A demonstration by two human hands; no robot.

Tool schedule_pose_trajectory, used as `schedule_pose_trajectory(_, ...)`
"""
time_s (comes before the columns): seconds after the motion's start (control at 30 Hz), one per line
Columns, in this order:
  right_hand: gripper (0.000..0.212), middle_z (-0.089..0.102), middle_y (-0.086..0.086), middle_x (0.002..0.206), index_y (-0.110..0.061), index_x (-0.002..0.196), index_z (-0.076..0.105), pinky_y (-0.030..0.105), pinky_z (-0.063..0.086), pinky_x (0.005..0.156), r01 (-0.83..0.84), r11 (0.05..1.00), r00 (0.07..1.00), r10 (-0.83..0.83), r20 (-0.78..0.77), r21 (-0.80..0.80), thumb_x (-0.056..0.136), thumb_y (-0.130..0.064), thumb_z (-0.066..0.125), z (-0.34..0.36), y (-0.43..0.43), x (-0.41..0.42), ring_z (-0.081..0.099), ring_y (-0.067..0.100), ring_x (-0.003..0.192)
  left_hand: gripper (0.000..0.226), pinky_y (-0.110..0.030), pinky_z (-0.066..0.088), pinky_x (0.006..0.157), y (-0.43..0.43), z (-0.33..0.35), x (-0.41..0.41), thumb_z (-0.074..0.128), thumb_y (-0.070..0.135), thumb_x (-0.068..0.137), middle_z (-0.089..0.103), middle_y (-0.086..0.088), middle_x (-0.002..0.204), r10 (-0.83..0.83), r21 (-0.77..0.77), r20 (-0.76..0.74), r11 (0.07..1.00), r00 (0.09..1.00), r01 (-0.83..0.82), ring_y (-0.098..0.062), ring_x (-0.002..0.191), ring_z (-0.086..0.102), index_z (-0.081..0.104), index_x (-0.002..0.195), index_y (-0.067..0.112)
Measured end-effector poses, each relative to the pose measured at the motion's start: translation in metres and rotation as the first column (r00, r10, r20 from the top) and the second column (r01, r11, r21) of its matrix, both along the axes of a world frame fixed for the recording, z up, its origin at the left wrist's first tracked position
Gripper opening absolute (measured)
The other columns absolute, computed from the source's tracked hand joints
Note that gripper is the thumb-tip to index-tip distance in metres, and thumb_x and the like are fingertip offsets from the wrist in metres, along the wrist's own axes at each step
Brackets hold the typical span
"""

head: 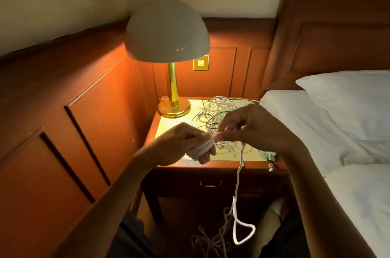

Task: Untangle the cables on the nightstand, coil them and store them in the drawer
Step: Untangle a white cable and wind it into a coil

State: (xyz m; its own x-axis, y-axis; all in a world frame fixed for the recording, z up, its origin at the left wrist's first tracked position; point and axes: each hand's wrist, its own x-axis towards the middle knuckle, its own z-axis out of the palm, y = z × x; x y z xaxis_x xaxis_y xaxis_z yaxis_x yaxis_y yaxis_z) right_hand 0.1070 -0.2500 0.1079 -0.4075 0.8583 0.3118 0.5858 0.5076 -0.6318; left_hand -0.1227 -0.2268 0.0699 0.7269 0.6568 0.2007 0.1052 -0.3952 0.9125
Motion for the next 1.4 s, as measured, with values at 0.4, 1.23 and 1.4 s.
schedule_pose_trajectory(0.4,0.023,0.041,0.000,0.061,-0.012,0.100,0.073,0.025,0.037,0.042,-0.135,0.917,0.836,-0.097,-0.540,-0.374,0.103,-0.025,0.054,-0.056,-0.023,-0.061,0.038,0.011,0.046,0.032,-0.037,0.058,0.086,0.019,0.015,0.030,0.054,0.033,0.097,0.075,-0.012,0.099,0.556,-0.485,0.726,0.831,0.405,-0.271,-0.022,0.094,0.073,0.068,0.105,0.005)
schedule_pose_trajectory(1.23,0.020,0.044,-0.013,0.051,-0.019,0.096,0.070,0.025,0.034,0.050,0.035,0.978,0.954,-0.094,-0.284,-0.208,0.104,-0.023,0.051,-0.033,-0.034,-0.062,0.038,0.003,0.045,0.022,-0.049,0.054,0.097,0.000,0.014,0.028,0.054,0.019,0.100,0.075,-0.005,0.097,0.497,-0.016,0.616,0.784,0.611,-0.621,-0.023,0.107,0.071,0.068,0.089,0.006)
schedule_pose_trajectory(1.4,0.019,0.054,-0.010,0.053,-0.019,0.107,0.070,0.027,0.043,0.051,0.058,0.989,0.990,-0.074,-0.120,-0.137,0.103,-0.023,0.052,-0.030,-0.041,-0.067,0.052,0.004,0.043,0.026,-0.034,0.054,0.093,-0.005,0.005,0.033,0.052,0.014,0.102,0.074,0.003,0.088,0.556,-0.139,0.644,0.761,0.526,-0.634,-0.015,0.098,0.072,0.068,0.085,0.002)
